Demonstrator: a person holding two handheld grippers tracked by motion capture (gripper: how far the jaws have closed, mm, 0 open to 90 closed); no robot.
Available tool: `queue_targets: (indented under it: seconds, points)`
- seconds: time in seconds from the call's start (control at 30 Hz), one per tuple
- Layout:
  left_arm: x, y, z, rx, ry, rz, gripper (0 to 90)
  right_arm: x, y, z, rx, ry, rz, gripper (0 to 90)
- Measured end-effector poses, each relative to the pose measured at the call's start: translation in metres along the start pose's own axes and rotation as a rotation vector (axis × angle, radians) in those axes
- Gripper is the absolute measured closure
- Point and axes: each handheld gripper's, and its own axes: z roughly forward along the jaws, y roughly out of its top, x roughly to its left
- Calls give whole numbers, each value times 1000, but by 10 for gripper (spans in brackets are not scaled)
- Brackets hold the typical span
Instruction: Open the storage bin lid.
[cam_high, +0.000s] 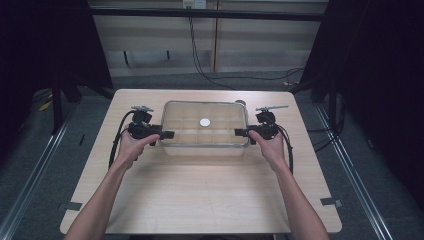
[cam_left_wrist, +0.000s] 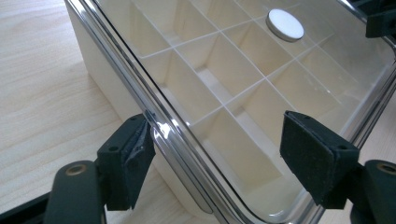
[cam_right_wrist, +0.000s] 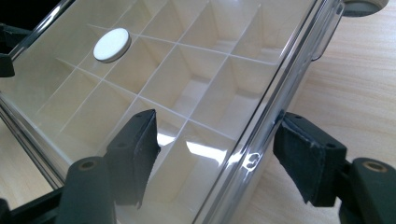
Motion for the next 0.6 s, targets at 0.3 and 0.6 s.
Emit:
queue_targets:
  seconds: [0.3, 0.6]
  points:
    - [2, -5, -6, -48, -6, -7, 370, 4, -1, -5, -41, -26, -8, 393]
    - [1, -7, -9, -75, -1, 3, 426, 2, -3, -12, -113, 13, 1, 470]
